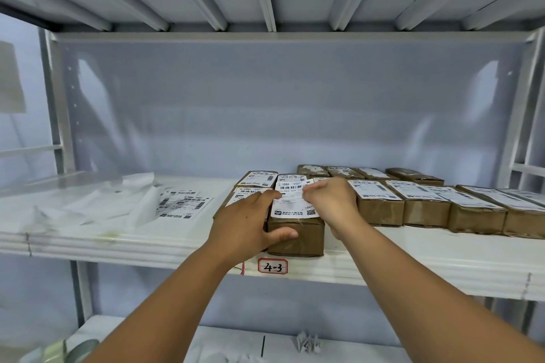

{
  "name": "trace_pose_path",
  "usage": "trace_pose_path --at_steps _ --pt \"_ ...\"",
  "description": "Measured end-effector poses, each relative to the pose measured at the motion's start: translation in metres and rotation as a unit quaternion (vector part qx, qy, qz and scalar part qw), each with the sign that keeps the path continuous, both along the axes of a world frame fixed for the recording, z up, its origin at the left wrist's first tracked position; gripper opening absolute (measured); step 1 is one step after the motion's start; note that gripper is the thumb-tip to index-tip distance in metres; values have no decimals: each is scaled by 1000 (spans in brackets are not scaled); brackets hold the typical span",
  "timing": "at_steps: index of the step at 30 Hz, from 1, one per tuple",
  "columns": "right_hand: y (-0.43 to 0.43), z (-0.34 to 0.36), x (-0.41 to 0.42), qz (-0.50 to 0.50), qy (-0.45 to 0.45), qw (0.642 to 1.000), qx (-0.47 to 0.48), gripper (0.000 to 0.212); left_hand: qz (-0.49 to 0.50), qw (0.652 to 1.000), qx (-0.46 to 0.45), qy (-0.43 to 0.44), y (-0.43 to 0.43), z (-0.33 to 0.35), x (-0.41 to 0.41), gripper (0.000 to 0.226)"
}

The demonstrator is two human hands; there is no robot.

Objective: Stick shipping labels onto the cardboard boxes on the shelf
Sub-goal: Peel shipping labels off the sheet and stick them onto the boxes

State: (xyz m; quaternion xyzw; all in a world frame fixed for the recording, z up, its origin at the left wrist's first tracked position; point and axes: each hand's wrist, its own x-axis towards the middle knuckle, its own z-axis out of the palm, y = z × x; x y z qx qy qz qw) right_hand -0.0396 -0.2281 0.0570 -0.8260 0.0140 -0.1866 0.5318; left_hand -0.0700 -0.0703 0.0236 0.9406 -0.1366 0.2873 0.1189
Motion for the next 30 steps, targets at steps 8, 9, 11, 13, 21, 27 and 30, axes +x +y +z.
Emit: trace_pose_path --at_steps 8,9,11,13,21,27,30 --pt "-2 -2 2 10 -16 1000 -14 18 7 1000 12 7 0 0 1 74" --pt "-2 -2 3 12 -15 1000 -15 18 8 1000 12 9 0 0 1 74" --pt "-3 -2 4 20 -10 1000 -12 16 7 1000 9 10 -1 1 0 74" --pt "-4 -2 4 31 -5 999 -3 15 6 1000 4 10 -1 1 0 74" --pt "-6 -2 2 33 -18 998 -55 12 1 1000 8 18 0 0 1 68" --pt "-4 -3 2 30 -29 996 -85 16 -1 1000 17 17 1 -1 3 62" --pt "-4 -2 4 35 -24 994 -96 16 0 1000 24 17 0 0 2 61"
